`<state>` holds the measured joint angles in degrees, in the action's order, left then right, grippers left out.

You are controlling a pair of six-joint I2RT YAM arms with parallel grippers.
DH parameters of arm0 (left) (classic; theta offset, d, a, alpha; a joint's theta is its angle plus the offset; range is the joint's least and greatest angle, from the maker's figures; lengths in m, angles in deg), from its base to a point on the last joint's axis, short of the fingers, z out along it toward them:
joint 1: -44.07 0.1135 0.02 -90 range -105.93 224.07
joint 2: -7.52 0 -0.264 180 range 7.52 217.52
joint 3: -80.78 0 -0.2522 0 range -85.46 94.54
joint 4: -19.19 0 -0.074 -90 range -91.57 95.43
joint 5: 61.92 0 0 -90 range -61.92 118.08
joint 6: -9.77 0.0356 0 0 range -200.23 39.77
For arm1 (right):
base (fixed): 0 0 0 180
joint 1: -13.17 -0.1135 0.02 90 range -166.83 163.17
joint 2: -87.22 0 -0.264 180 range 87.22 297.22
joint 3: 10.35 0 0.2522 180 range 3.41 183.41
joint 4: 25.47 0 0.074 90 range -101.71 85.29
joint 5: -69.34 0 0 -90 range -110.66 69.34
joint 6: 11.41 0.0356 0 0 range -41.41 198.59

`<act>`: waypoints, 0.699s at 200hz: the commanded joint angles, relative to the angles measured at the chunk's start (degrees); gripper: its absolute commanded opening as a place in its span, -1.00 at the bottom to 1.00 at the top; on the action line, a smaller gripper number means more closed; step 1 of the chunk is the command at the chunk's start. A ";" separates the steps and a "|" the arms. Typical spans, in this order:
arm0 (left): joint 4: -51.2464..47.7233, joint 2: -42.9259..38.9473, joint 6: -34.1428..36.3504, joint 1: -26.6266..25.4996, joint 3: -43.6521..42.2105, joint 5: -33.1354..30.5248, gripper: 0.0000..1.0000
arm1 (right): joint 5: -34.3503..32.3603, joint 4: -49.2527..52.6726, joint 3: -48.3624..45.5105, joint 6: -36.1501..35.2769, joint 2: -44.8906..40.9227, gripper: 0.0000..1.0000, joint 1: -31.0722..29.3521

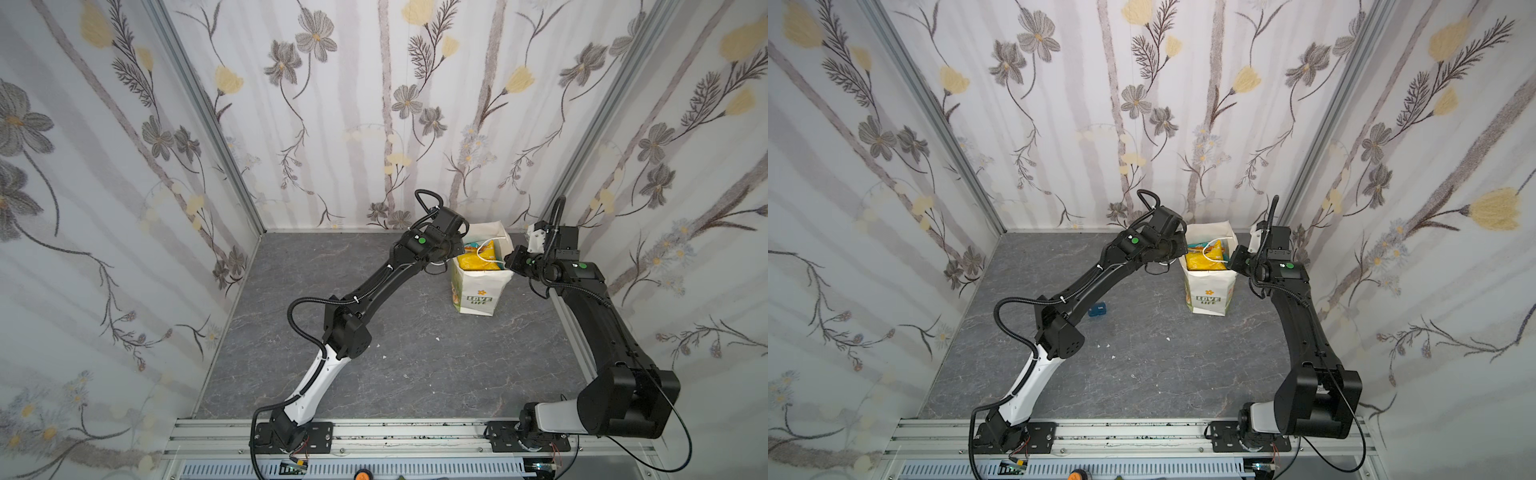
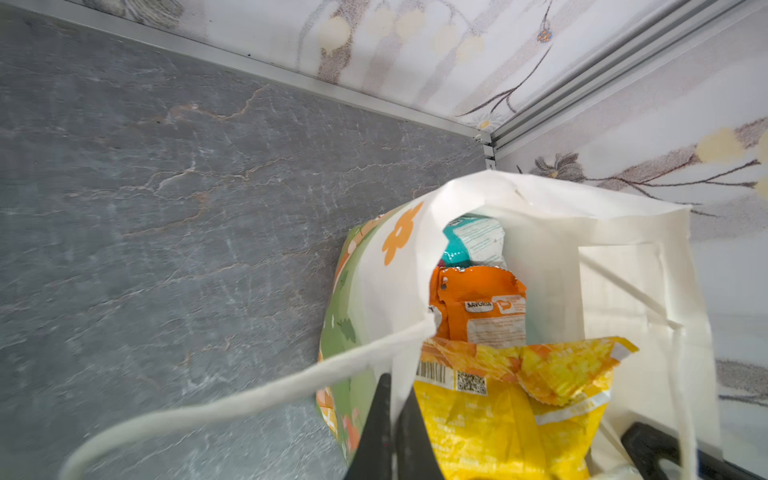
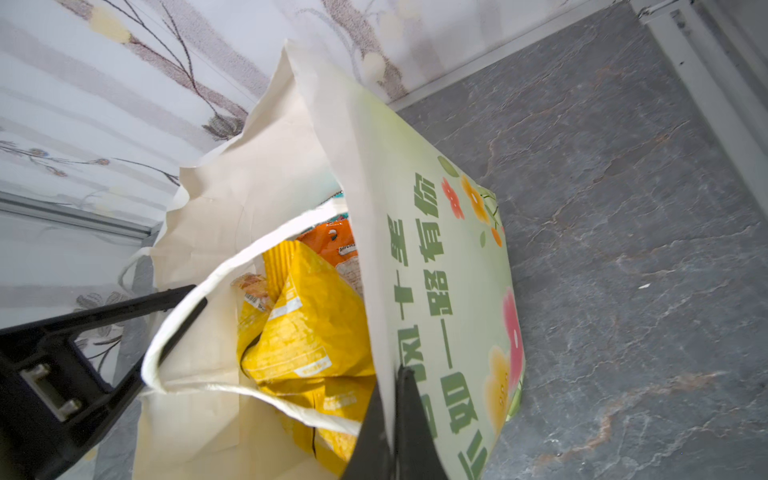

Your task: Take the snacks out of the paper bag

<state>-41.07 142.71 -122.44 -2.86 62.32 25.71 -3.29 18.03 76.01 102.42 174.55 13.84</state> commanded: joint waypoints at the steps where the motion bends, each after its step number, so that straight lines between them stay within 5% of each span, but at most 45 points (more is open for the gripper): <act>1: 1.21 -8.08 2.20 0.14 -6.76 -1.98 -1.00 | 3.27 -7.35 -2.63 6.27 -3.73 -1.00 -4.22; 51: 2.85 -28.15 4.41 0.13 -32.33 -5.46 -1.00 | 0.23 -16.95 -14.10 19.91 -12.74 -0.96 -16.18; 87: 7.62 -42.38 2.95 0.92 -51.90 -6.05 -1.00 | -4.95 -17.23 -15.87 23.44 -16.16 -0.93 -25.54; 140: 9.81 -51.34 2.26 2.59 -65.89 -5.94 -0.99 | -11.22 -18.98 -21.58 27.88 -19.69 -0.81 -34.13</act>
<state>-37.22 93.41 -119.47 -1.18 0.53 20.40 -11.01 8.47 56.58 126.73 155.95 -18.73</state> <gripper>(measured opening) 0.058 0.073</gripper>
